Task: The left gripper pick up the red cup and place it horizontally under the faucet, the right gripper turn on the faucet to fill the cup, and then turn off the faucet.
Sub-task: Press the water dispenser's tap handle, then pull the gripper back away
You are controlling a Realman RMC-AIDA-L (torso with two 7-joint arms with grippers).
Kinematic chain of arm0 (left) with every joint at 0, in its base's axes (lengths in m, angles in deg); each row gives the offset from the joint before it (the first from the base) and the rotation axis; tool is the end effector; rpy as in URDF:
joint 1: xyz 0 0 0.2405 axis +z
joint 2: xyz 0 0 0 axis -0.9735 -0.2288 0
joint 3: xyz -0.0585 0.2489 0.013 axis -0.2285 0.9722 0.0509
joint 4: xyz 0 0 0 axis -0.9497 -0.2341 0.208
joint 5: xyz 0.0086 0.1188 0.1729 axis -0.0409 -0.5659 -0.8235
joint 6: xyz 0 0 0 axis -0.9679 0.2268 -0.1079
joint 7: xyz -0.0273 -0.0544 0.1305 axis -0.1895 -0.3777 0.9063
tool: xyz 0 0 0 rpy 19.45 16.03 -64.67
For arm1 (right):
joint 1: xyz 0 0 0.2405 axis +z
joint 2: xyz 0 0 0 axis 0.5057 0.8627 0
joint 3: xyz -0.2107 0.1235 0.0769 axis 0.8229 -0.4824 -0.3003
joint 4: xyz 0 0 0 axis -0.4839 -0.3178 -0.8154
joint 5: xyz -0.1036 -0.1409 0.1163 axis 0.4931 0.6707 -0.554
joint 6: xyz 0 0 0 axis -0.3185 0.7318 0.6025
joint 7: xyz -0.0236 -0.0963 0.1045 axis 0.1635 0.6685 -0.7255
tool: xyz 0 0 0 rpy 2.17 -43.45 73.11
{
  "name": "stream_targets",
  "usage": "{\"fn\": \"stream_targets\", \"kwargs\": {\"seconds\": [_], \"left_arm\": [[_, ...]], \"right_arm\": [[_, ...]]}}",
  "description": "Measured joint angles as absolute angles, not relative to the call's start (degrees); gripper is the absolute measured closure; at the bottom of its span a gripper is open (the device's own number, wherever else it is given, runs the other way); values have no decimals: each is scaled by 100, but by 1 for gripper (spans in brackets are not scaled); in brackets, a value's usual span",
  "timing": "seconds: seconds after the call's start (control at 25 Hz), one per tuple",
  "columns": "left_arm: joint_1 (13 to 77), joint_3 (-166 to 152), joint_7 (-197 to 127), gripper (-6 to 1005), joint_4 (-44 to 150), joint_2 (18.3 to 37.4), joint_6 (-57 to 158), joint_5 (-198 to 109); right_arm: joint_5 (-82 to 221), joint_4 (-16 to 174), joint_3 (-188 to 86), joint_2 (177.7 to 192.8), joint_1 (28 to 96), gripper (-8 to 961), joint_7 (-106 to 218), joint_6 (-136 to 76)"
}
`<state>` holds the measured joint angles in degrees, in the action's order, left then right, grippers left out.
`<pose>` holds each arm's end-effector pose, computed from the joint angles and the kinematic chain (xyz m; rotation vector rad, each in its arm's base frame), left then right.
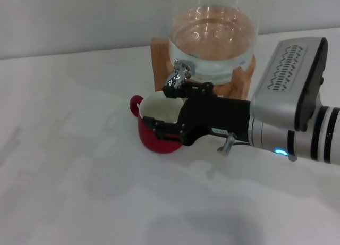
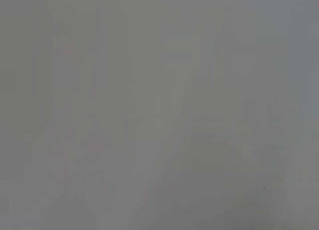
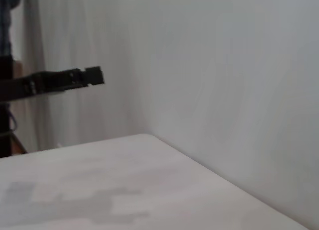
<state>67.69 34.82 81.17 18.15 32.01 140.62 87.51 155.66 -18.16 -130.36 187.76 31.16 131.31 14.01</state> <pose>-0.3287 0.2808 0.0831 -1.7922 -0.6204 -1.1527 0.1445 0.2871 -0.0299 -2.4649 0.3354 0.5424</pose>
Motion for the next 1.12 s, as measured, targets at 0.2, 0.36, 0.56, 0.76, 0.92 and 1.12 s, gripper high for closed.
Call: {"fn": "stream_targets", "kwargs": {"seconds": [0.2, 0.36, 0.56, 0.76, 0.92, 1.12], "left_arm": [[6779, 3486, 8115, 111, 1815, 3208, 14074, 8750], [6781, 3497, 8115, 111, 1815, 3209, 14080, 8745], [6781, 3505, 8108, 111, 1819, 3210, 14088, 8741], [6781, 3509, 8106, 111, 1823, 3210, 14091, 8741], [6781, 3509, 8103, 111, 1824, 3210, 14096, 8743], [6781, 3509, 8097, 111, 1824, 3210, 14103, 8751]], "right_arm": [[15755, -1853, -12995, 18769, 3123, 234, 12919, 1276], [15745, -1862, -13038, 18766, 3117, 234, 12916, 1280], [15730, -1910, -13087, 18750, 3078, 234, 12914, 1296], [15731, -1930, -13182, 18747, 3049, 234, 12912, 1329], [15719, -1932, -13267, 18745, 3011, 234, 12912, 1389], [15718, -1932, -13322, 18739, 3003, 234, 12907, 1433]]}}
